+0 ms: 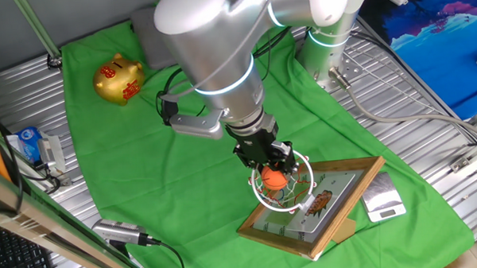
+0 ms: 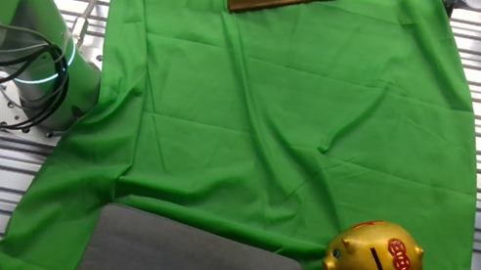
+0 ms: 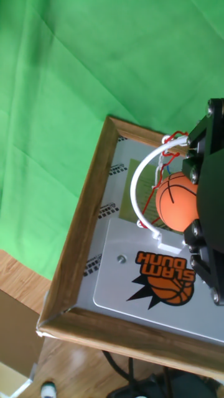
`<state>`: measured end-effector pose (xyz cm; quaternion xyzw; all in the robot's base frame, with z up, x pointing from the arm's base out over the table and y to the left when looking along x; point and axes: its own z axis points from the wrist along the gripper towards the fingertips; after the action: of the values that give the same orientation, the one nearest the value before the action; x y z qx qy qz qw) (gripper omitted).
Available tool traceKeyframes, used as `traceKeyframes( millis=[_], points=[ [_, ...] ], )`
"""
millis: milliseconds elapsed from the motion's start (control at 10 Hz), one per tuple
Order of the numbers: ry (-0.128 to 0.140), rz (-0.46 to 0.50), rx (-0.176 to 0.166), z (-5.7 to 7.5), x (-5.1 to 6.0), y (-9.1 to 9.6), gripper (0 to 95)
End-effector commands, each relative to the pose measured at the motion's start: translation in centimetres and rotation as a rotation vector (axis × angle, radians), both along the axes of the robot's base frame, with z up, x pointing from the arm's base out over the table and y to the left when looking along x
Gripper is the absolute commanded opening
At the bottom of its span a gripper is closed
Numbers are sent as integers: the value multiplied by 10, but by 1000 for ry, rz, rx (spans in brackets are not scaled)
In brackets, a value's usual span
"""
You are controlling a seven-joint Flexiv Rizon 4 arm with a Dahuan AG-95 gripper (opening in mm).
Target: Grab a basketball, release it and shoot it into the basket
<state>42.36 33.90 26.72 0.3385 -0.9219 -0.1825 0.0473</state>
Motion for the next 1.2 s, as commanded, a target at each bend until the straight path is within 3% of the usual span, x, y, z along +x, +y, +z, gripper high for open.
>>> traceKeyframes(
  millis=[100, 600, 800, 1100, 1200],
  points=[
    [-5, 6, -5, -1, 0, 0, 0],
    [-7, 8, -24, -2, -2, 0, 0],
    [-9, 16, -21, -2, -2, 0, 380],
    [-12, 22, -14, -2, -2, 0, 380],
    [-13, 25, -13, -2, -2, 0, 570]
  ],
)
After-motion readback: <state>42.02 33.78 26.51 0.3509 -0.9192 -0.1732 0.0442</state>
